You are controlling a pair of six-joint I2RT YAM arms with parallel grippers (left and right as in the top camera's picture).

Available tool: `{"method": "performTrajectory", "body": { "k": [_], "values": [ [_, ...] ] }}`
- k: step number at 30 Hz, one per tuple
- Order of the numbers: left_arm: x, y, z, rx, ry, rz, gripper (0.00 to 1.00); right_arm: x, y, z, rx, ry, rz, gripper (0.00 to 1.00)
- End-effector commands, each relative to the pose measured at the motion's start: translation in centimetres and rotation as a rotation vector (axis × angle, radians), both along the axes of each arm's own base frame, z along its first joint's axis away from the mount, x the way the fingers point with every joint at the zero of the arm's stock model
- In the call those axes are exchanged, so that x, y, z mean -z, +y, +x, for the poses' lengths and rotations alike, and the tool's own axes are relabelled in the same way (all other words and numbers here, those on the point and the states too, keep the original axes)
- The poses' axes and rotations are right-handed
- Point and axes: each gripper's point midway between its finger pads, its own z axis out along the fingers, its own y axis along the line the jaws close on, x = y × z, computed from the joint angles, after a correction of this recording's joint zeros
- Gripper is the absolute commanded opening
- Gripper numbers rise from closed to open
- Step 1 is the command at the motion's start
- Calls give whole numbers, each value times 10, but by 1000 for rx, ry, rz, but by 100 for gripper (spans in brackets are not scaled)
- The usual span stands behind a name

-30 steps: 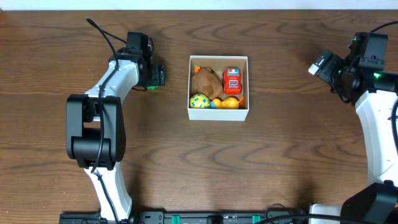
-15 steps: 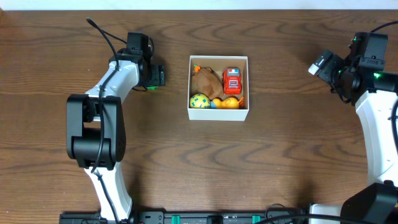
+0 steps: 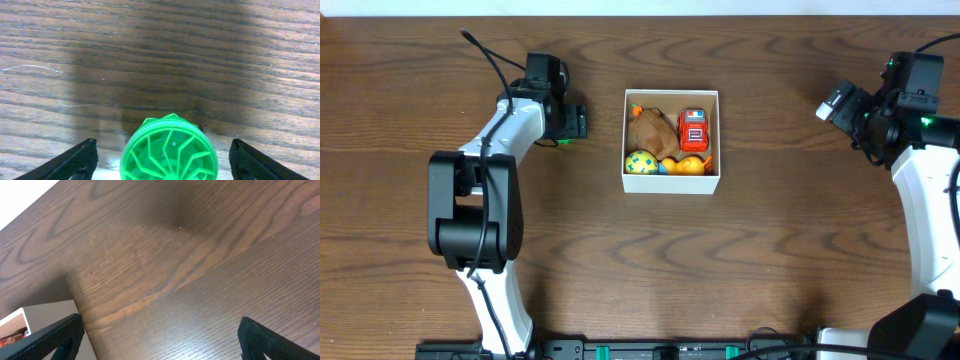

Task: Pack container
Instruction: 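Lower the left gripper over the green spiky ball and grasp it, then carry the green ball into the box and release it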

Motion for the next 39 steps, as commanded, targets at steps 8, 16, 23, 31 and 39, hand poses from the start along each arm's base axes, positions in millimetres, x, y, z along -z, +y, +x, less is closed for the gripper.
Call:
{"method": "performTrajectory", "body": {
  "k": [8,16,23,31,39],
  "values": [
    [22,-2,-8,16,46,1,73,-3,-3,1,14,-7,8,99],
    [33,-3,-13,18,80,4,65,-3,-3,1,14,-7,8,99],
    [10,-4,-7,19,37,1,59,-3,-3,1,14,-7,8,99],
    [-50,-5,-5,25,-52,-7,54,-3,-3,1,14,-7,8,99],
    [-135,-37,-25,99,-187,-27,53,-3,-3,1,14,-7,8,99]
  ]
}}
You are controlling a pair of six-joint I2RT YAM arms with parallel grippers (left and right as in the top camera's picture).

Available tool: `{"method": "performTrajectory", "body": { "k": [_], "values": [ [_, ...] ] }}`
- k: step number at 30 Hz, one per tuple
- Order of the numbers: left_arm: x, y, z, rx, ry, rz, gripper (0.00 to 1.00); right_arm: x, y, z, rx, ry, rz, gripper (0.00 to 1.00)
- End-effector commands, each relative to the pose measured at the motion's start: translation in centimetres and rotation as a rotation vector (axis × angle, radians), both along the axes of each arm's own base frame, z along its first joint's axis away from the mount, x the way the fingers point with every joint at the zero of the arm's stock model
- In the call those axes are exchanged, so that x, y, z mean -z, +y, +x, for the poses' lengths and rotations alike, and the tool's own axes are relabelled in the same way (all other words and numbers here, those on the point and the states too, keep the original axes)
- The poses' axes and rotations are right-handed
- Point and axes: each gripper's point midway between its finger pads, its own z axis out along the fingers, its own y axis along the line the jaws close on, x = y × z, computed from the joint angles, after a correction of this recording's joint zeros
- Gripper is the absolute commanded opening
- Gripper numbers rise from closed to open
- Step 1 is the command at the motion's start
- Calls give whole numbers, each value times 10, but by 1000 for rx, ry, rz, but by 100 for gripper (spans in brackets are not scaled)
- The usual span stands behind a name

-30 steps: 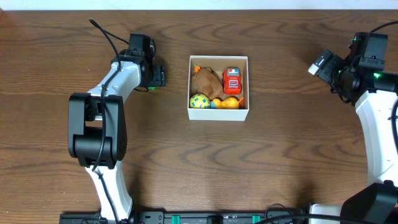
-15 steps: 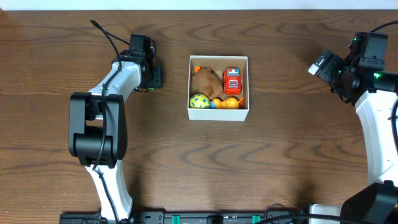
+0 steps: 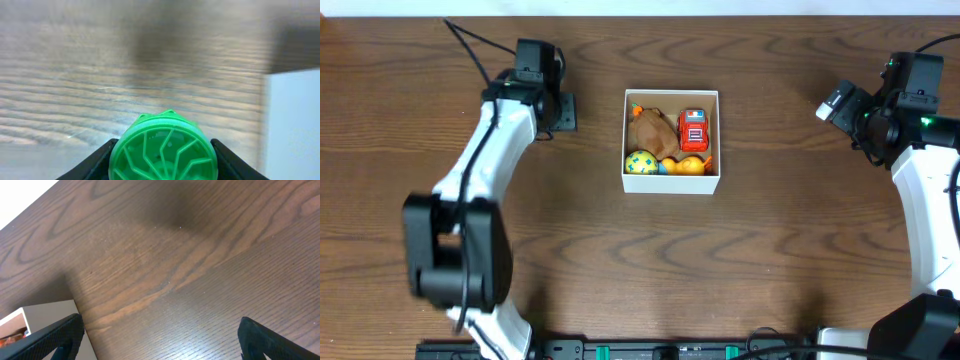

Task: Pack container
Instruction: 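Carry the green ball into the box and release it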

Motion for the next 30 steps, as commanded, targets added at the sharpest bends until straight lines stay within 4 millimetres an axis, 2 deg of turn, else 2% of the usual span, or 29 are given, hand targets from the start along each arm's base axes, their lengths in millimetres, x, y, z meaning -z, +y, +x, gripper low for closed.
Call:
{"method": "performTrajectory", "body": {
  "k": [1,4,6,10,13,19,21,22,24,26,30],
  "values": [
    [-44,-30,-8,72,-86,-21,53,-3,-3,1,14,-8,7,99],
    [-62,-68,-22,162,-121,-41,53,-3,-3,1,14,-8,7,99],
    [-64,-97,-32,231,-125,-47,53,-3,-3,1,14,-8,7,99],
    [-55,-154,-55,368,-105,-49,53,-3,-3,1,14,-8,7,99],
    [-41,-181,-64,428,-94,-34,53,-3,-3,1,14,-8,7,99],
    [-5,-205,-72,474,-32,-12,55,-3,-3,1,14,-8,7,99],
    [2,-210,-73,482,-17,-19,74,-3,-3,1,14,-8,7,99],
    [4,-211,-74,487,-10,-26,80,-3,-3,1,14,-8,7,99],
    [0,-214,-77,487,-8,-51,91,-3,-3,1,14,-8,7,99],
    [-10,-215,-76,475,-23,-68,98,-3,-3,1,14,-8,7,99],
    [-44,-215,-75,475,-96,-96,98,-3,-3,1,14,-8,7,99]
  ]
}}
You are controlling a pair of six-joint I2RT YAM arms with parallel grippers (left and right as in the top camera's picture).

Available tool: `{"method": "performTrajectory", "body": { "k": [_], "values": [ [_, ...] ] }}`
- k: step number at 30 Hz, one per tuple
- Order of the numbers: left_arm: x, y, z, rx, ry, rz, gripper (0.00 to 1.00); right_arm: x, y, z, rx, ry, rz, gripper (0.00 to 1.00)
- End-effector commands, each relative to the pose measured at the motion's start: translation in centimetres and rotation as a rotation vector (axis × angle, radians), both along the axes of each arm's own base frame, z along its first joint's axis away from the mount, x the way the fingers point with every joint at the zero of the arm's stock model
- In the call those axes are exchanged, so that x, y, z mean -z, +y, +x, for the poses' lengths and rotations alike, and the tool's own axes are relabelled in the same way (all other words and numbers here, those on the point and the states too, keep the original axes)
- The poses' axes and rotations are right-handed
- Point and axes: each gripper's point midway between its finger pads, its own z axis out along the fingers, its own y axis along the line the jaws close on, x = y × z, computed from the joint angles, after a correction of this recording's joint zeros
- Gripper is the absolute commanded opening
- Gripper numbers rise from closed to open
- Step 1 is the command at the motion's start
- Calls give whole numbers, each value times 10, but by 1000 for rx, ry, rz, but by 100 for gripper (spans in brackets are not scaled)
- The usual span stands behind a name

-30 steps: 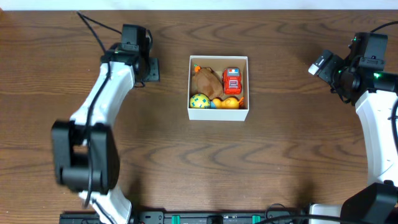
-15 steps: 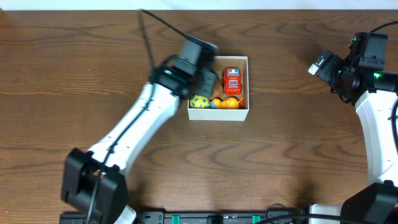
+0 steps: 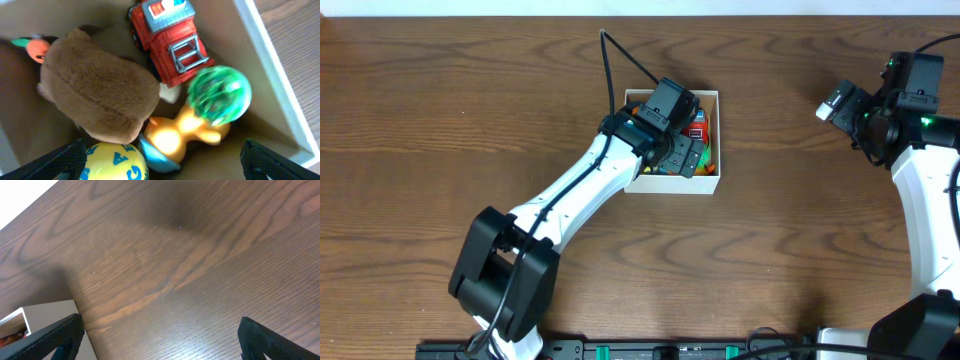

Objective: Pack container

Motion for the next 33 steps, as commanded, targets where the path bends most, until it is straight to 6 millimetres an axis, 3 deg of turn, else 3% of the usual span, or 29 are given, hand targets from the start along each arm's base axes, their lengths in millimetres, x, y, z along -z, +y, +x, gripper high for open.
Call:
{"method": "performTrajectory", "body": {
  "k": [1,11,19,29,33],
  "values": [
    [-52,-2,2,-5,-88,-79,98,-3,-3,1,14,-9,7,99],
    [-111,25,-6,-49,-204,-97,98,-3,-3,1,14,-9,7,99],
    [-125,88,-25,-180,-245,125,98,-3,-3,1,14,-9,7,99],
    [-213,130,-52,-286,-480,50,98,-3,-3,1,14,-9,7,99],
    [-238,140,-67,-298,-538,-2,98,-3,-3,1,14,-9,7,99]
  ]
}}
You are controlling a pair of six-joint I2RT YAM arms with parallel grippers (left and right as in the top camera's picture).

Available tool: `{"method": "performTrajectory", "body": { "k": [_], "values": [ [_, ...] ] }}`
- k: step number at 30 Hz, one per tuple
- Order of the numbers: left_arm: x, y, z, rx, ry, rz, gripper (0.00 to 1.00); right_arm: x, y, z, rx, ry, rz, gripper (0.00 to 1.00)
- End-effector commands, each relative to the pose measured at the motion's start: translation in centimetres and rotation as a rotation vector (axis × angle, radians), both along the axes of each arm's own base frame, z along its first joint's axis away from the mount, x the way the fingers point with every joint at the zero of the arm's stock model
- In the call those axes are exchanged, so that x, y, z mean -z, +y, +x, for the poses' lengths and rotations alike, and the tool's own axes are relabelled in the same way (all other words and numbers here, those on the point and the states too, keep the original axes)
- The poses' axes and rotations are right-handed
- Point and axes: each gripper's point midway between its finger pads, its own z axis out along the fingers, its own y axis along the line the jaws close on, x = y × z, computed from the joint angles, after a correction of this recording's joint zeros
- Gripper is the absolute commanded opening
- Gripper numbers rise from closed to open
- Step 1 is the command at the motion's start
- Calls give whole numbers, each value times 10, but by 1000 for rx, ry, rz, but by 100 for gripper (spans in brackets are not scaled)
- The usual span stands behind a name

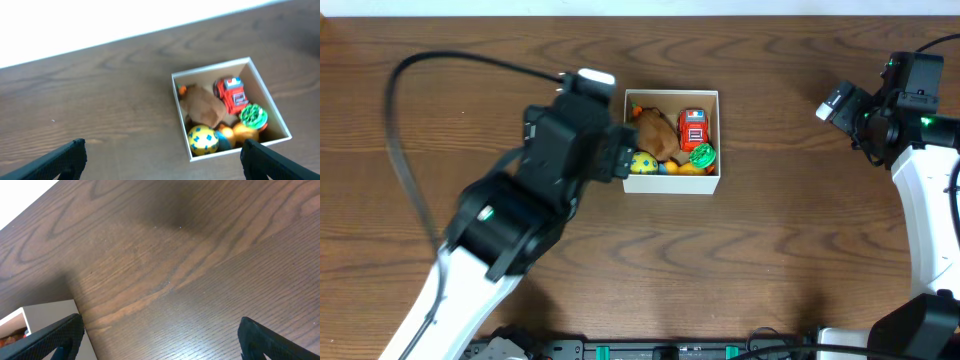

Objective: Pack container

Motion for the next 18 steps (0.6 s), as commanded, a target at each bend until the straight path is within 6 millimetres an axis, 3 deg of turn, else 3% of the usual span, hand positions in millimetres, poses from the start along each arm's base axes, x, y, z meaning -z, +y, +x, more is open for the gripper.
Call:
{"method": "performTrajectory", "body": {
  "k": [1,6,14,18],
  "values": [
    [-24,13,-8,-30,-64,-24,98,-3,-3,1,14,-9,7,99],
    [-20,30,-30,-30,-27,10,98,-3,-3,1,14,-9,7,99],
    [-27,90,-35,-177,-118,-104,98,-3,-3,1,14,-9,7,99],
    [-9,118,-46,-251,-156,-141,98,-3,-3,1,14,-9,7,99]
  ]
}}
